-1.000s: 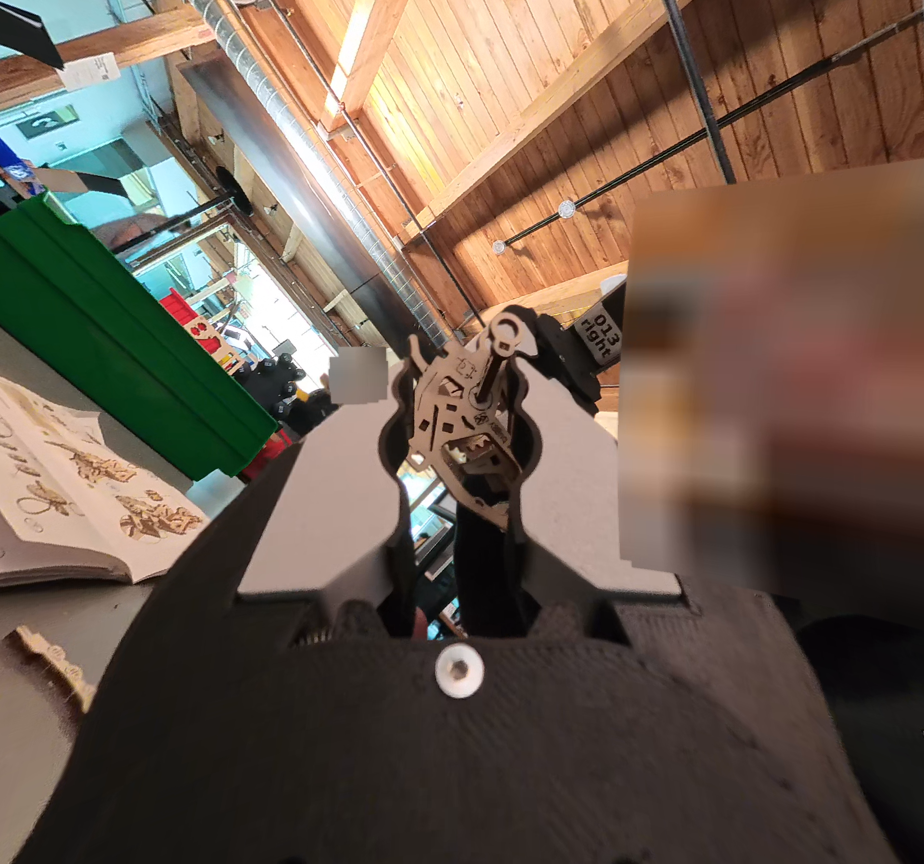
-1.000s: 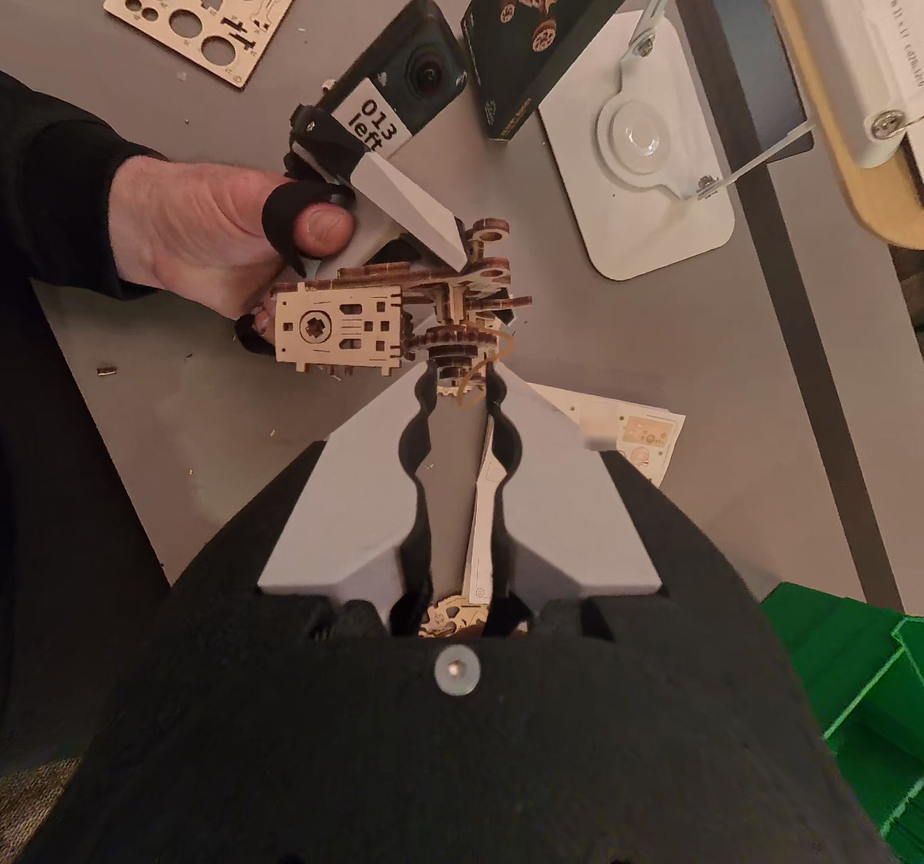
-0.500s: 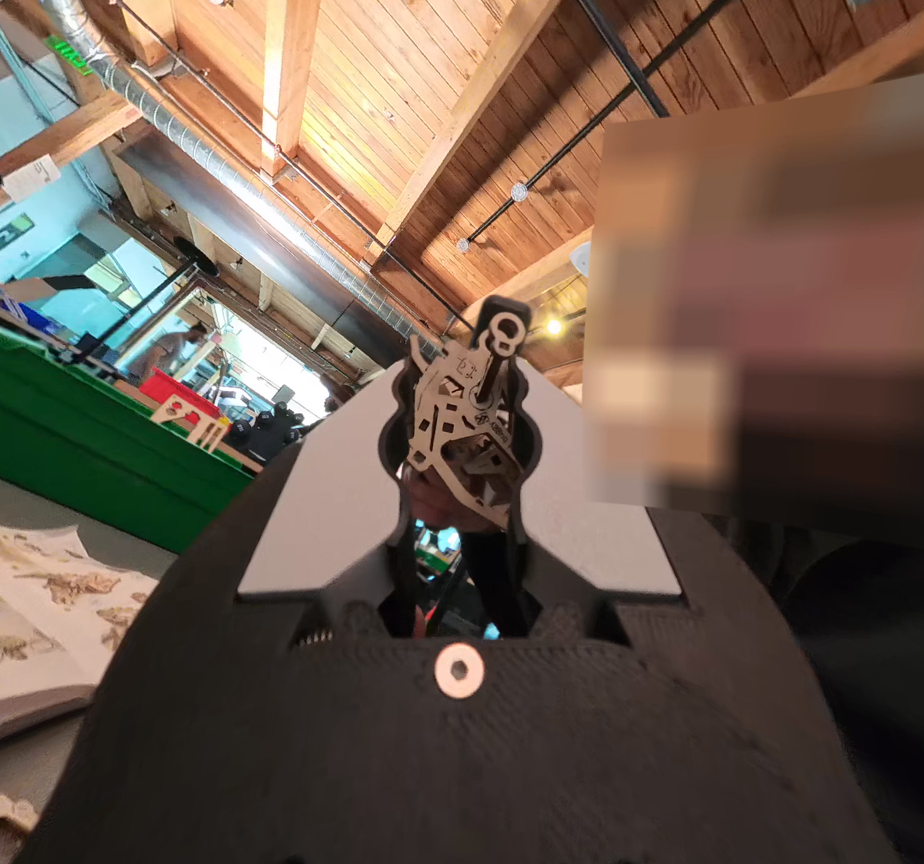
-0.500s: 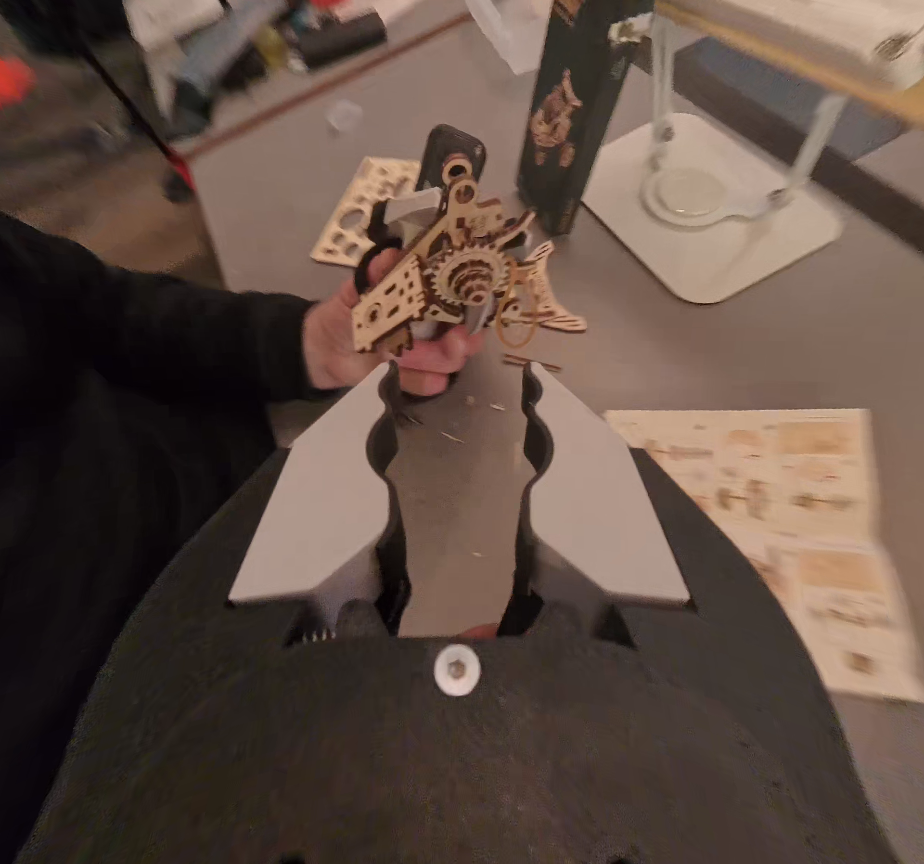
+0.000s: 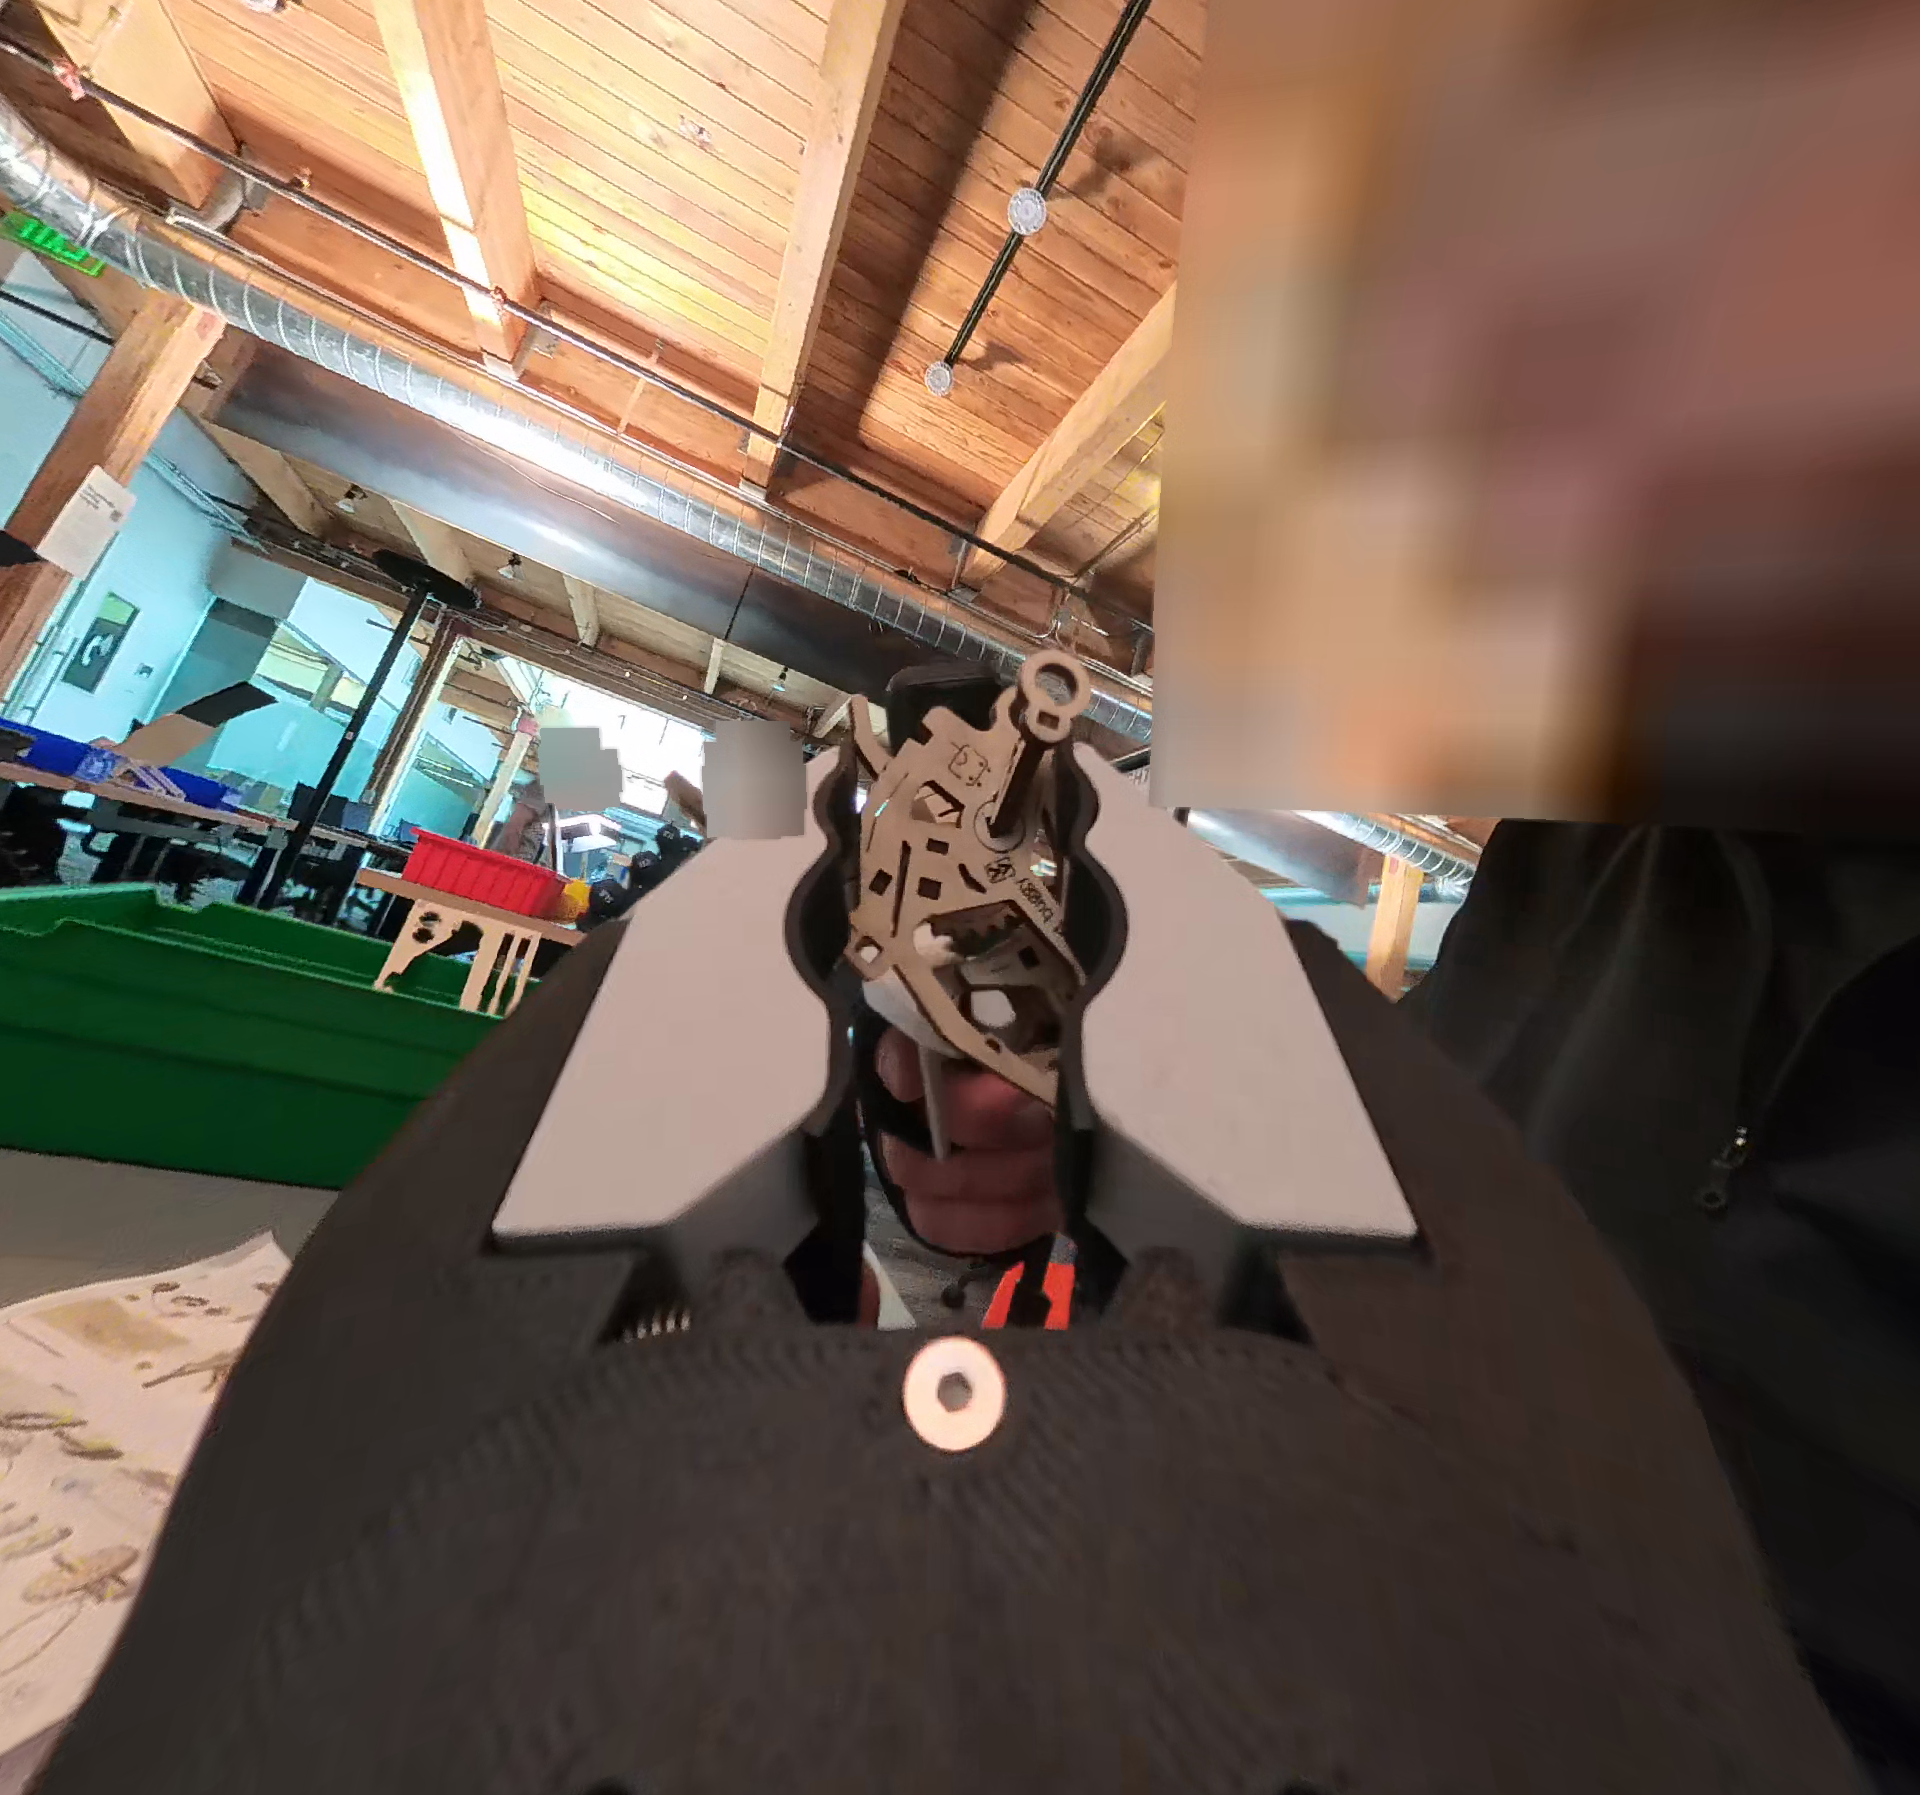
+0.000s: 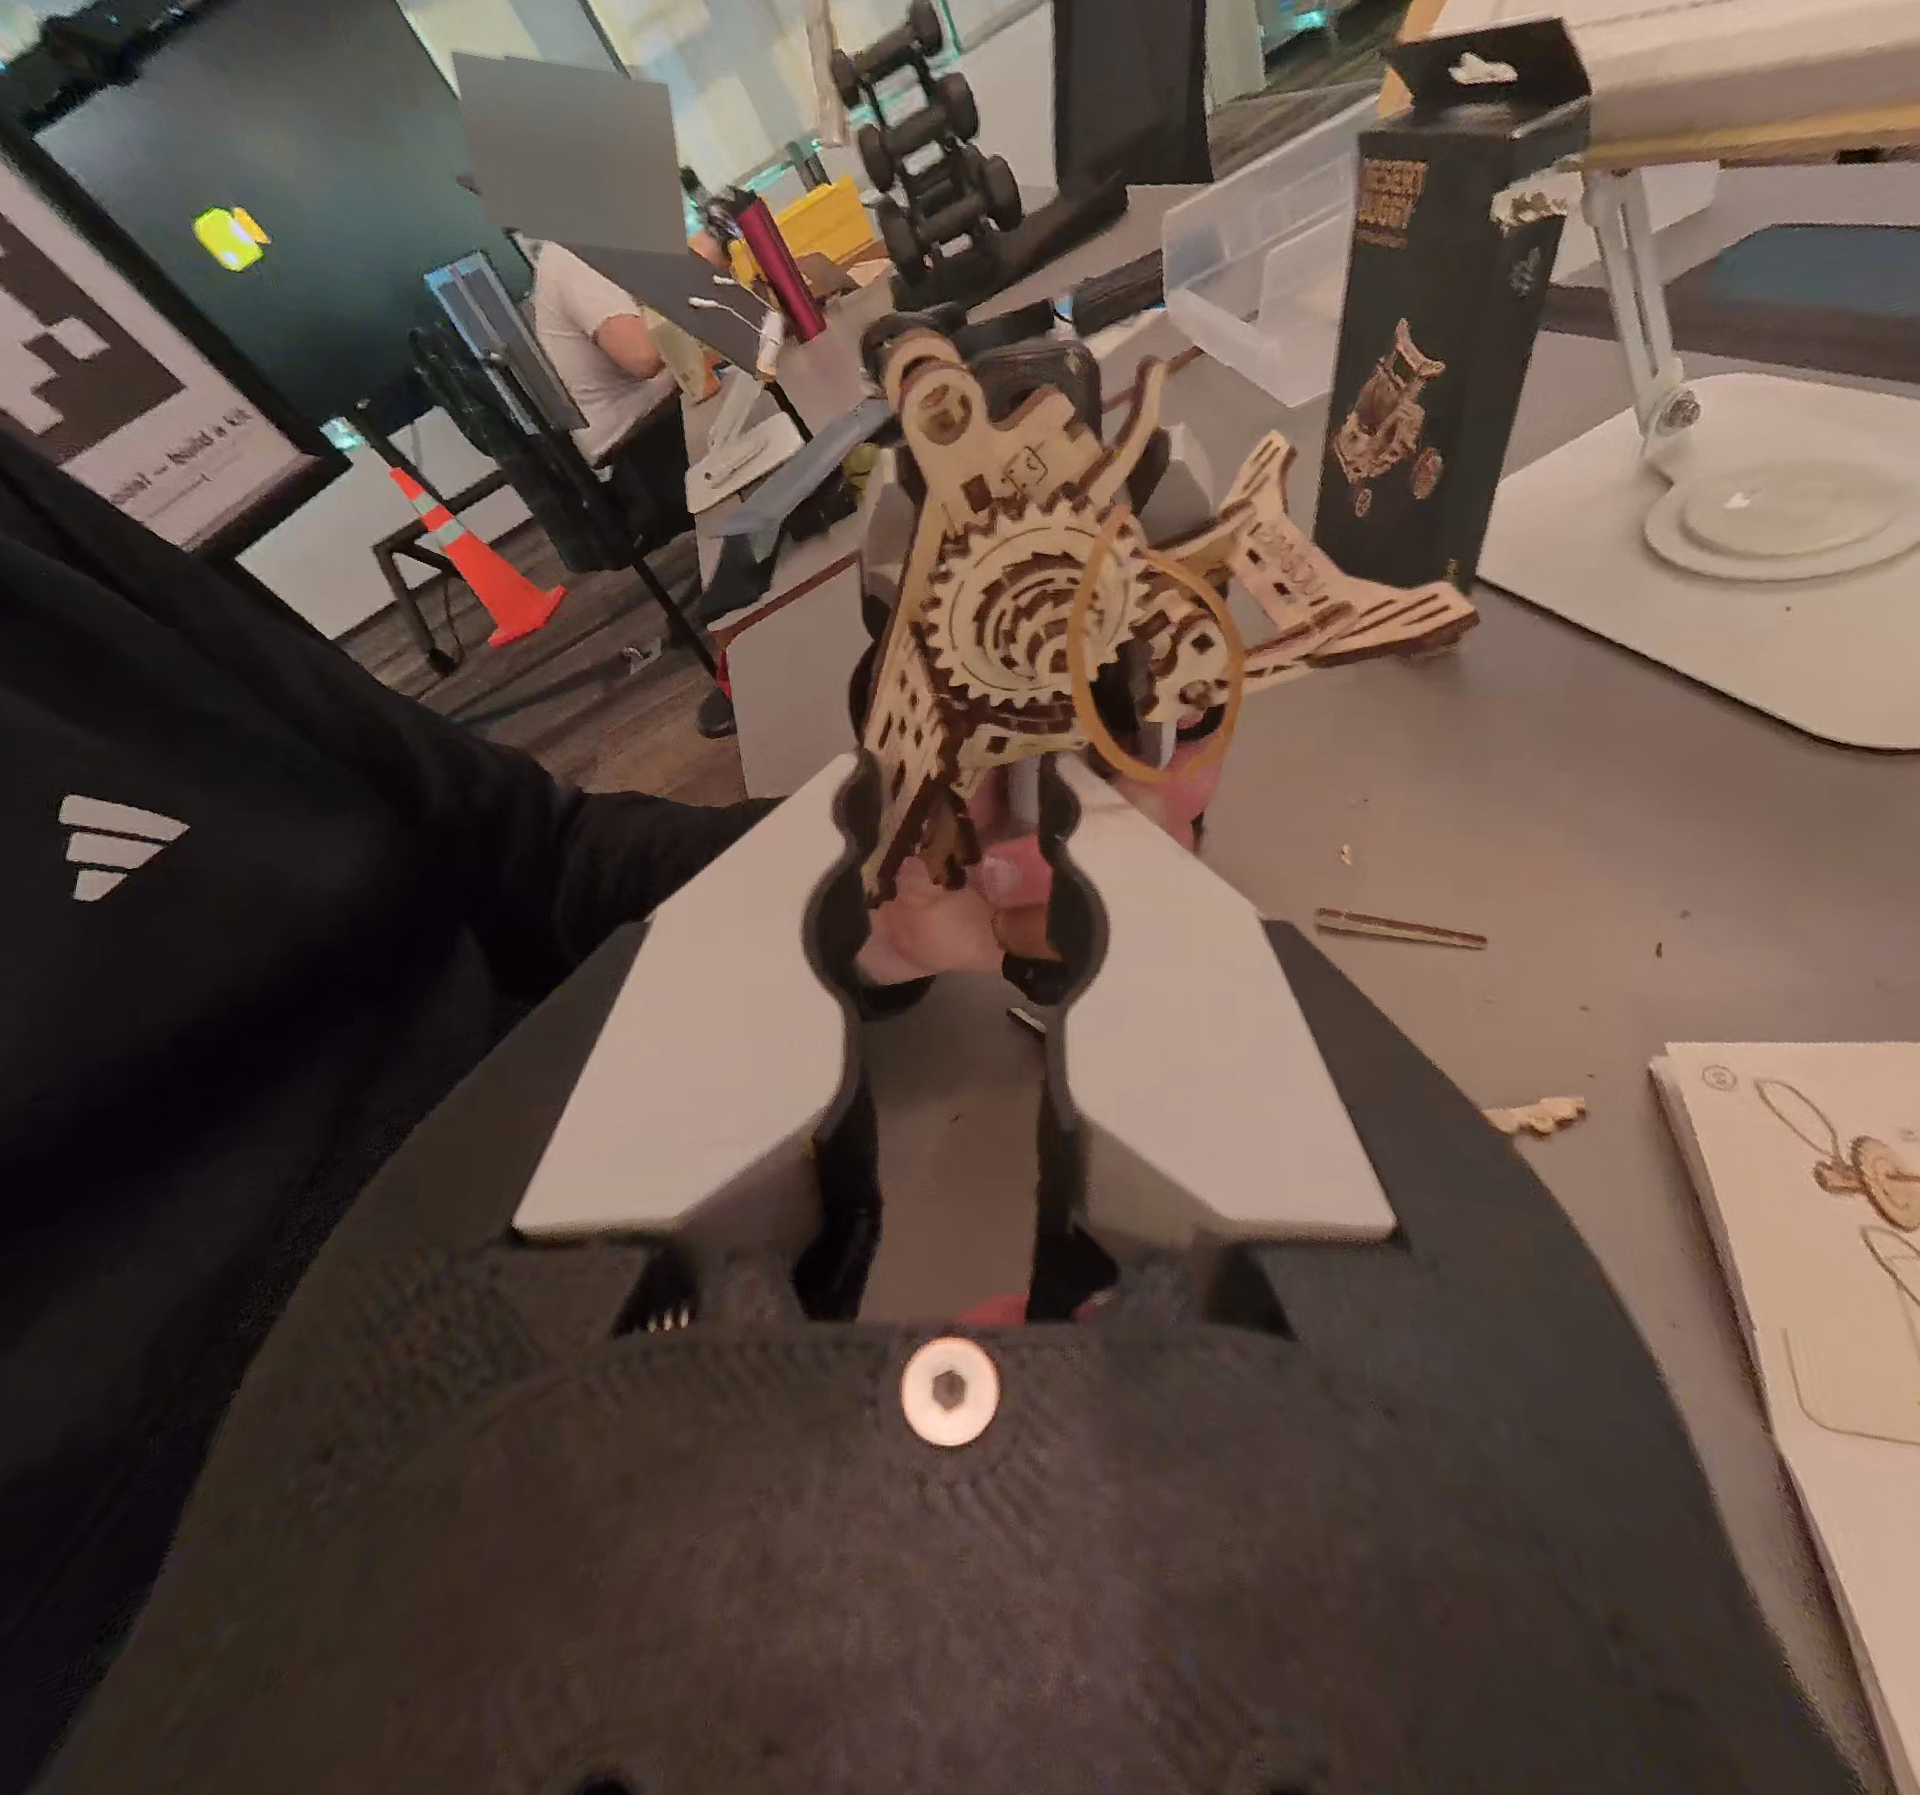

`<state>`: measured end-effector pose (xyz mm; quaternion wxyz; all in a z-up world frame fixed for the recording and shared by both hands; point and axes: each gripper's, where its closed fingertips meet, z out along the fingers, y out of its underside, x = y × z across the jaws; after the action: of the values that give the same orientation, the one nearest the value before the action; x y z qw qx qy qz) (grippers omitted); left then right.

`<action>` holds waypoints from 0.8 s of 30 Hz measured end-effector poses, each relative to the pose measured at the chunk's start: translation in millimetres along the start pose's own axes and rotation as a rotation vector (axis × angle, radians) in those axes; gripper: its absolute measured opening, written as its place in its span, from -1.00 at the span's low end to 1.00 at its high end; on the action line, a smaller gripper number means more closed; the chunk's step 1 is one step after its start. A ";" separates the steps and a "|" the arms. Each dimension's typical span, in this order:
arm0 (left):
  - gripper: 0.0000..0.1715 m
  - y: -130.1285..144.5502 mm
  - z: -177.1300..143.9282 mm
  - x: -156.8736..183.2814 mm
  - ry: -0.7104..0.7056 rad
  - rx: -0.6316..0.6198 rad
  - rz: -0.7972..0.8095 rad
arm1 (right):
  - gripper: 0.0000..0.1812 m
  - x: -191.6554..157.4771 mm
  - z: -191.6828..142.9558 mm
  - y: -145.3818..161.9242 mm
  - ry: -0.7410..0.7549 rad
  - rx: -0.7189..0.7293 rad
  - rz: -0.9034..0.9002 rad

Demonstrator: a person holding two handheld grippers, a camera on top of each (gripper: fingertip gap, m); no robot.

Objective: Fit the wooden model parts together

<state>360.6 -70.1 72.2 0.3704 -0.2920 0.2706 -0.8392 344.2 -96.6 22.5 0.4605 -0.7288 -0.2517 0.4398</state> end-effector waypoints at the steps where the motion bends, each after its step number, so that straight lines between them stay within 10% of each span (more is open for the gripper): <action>1: -0.58 -0.6 0.8 1.5 0.005 -0.006 0.014 | -0.73 -2.1 -0.1 -0.9 -0.010 0.011 -0.011; 24: -0.40 -1.6 33.6 35.3 0.062 -0.232 0.276 | -0.86 -9.9 -24.4 -19.9 0.121 0.133 -0.596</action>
<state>363.5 -104.7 106.4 0.4375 -0.2668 0.4146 -0.7521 361.4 -106.3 49.0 0.6299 -0.6161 -0.3972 0.2568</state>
